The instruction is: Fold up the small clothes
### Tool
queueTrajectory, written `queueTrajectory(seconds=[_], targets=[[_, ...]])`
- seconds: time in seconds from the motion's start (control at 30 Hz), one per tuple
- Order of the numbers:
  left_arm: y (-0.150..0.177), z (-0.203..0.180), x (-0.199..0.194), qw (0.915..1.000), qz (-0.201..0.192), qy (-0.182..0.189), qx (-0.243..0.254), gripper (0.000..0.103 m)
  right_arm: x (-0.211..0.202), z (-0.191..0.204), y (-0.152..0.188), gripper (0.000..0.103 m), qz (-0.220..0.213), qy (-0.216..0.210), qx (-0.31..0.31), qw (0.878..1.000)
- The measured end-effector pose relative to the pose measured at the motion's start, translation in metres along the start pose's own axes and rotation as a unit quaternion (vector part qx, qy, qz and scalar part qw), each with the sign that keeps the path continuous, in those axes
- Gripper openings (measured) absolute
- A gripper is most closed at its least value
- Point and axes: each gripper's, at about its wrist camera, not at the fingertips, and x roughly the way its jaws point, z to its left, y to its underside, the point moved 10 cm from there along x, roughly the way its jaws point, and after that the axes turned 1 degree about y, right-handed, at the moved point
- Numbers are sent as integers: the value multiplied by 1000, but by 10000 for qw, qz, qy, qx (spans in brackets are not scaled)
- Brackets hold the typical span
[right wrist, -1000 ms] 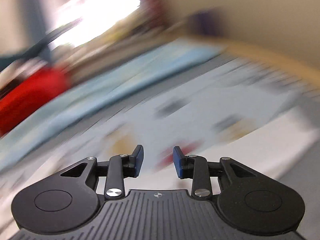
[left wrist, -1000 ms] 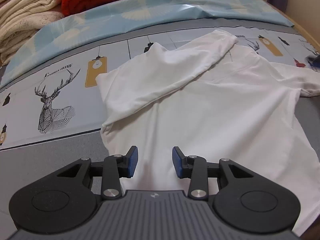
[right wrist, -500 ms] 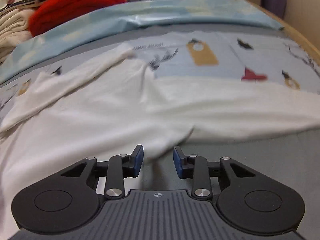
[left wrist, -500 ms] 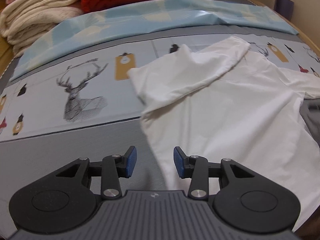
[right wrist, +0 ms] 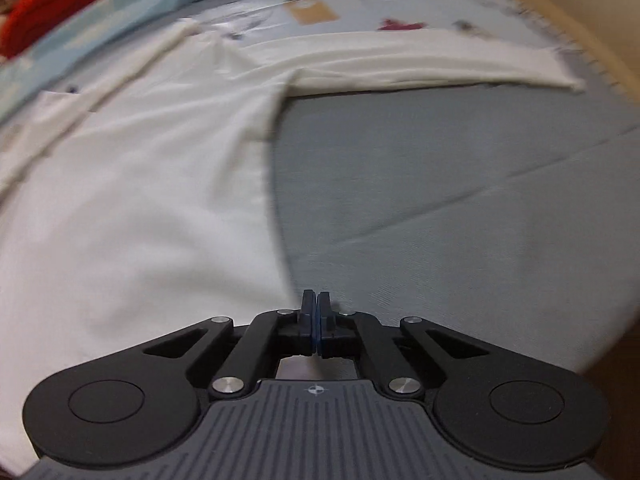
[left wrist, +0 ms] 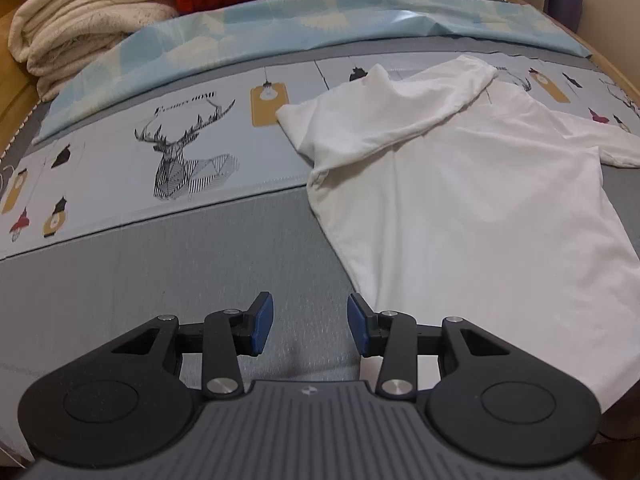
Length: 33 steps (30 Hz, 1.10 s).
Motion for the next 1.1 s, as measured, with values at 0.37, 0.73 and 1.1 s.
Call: queueTrajectory(seconds=[0.37,0.73,1.1], targets=[[41,-7,31,9925,947,719,-292,53,11,8,30,5,569,-211,-530,9968],[94,-47,46,9729,1664,1473,633,53,12,-22,25,1,398,389,-398,9977],[93,-38,48,9755,1586,1249,870,51,-2,-30,22,14,613,1054,-712,9900]])
